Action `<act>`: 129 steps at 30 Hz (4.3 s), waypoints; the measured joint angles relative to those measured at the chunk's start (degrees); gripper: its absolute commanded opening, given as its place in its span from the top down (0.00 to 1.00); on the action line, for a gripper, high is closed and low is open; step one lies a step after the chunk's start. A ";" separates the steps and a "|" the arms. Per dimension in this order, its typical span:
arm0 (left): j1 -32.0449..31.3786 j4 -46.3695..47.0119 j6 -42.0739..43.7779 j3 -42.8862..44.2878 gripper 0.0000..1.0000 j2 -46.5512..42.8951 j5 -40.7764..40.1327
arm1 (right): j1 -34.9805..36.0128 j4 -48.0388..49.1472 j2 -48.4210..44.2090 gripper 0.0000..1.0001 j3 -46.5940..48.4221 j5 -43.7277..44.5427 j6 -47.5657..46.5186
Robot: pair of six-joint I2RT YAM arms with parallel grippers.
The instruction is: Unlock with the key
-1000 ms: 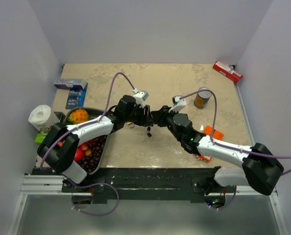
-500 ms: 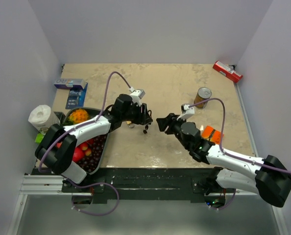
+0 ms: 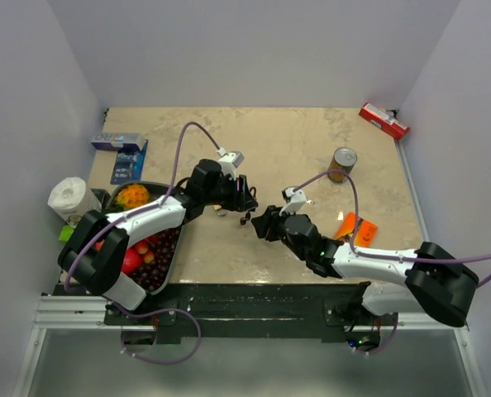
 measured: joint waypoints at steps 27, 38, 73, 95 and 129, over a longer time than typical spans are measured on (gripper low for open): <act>0.00 0.74 -0.09 -0.02 1.00 -0.42 0.55 | 0.22 5.01 7.56 0.69 2.05 -1.60 1.44; 0.00 0.76 -0.11 -0.04 1.00 -0.42 0.79 | 0.22 6.10 9.94 0.83 3.69 -1.60 1.51; 0.31 7.23 -1.70 -0.94 1.00 -0.42 1.14 | 0.48 3.80 9.42 1.00 6.08 5.35 -3.67; 0.24 15.30 -1.57 -0.90 1.00 -2.25 7.50 | -9.70 6.69 -1.92 1.00 0.85 -13.31 -5.03; 5.42 16.96 -2.71 -1.49 1.00 -1.38 20.85 | -16.85 4.92 -11.96 0.15 -0.42 -29.49 -7.17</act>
